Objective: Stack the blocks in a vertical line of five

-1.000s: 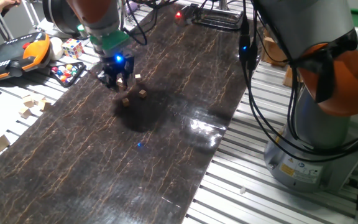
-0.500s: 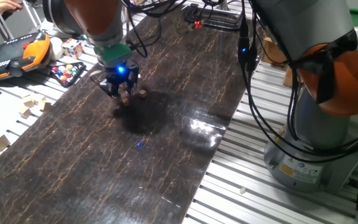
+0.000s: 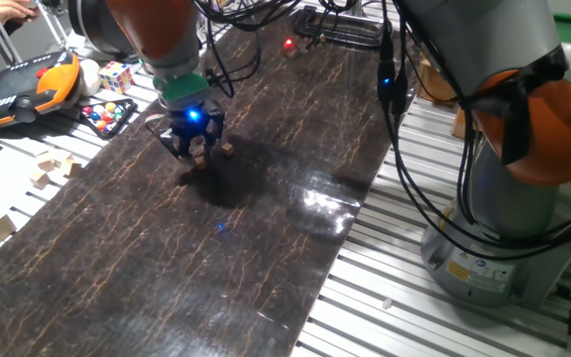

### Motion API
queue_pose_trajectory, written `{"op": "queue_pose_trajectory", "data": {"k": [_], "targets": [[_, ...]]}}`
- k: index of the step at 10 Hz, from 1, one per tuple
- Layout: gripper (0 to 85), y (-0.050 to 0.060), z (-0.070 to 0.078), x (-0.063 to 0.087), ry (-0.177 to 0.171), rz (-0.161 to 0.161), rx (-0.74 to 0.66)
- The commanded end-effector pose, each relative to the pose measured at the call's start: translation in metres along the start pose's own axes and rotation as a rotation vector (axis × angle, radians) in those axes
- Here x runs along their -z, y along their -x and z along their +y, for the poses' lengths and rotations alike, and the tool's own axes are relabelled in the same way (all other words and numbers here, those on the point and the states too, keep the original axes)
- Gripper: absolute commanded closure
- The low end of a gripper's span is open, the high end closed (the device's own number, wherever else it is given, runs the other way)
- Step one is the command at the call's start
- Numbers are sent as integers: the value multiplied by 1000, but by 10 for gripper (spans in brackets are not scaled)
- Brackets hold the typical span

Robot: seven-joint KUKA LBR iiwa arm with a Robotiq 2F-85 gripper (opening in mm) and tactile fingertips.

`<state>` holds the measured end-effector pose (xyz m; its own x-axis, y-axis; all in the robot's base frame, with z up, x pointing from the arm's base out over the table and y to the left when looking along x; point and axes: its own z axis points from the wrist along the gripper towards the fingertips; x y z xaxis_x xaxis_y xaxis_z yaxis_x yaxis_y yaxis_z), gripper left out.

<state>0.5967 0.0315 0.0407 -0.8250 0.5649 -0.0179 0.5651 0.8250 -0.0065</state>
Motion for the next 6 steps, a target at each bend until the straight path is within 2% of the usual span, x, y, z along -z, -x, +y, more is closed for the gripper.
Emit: {"op": "queue_pose_trajectory", "data": {"k": [1, 4, 5, 6], "targets": [[427, -1, 0, -3, 6, 0, -9], [437, -2, 1, -10, 14, -7, -17], [467, -2, 1, -10, 16, -9, -19], [533, -2, 0, -10, 16, -9, -17]]}}
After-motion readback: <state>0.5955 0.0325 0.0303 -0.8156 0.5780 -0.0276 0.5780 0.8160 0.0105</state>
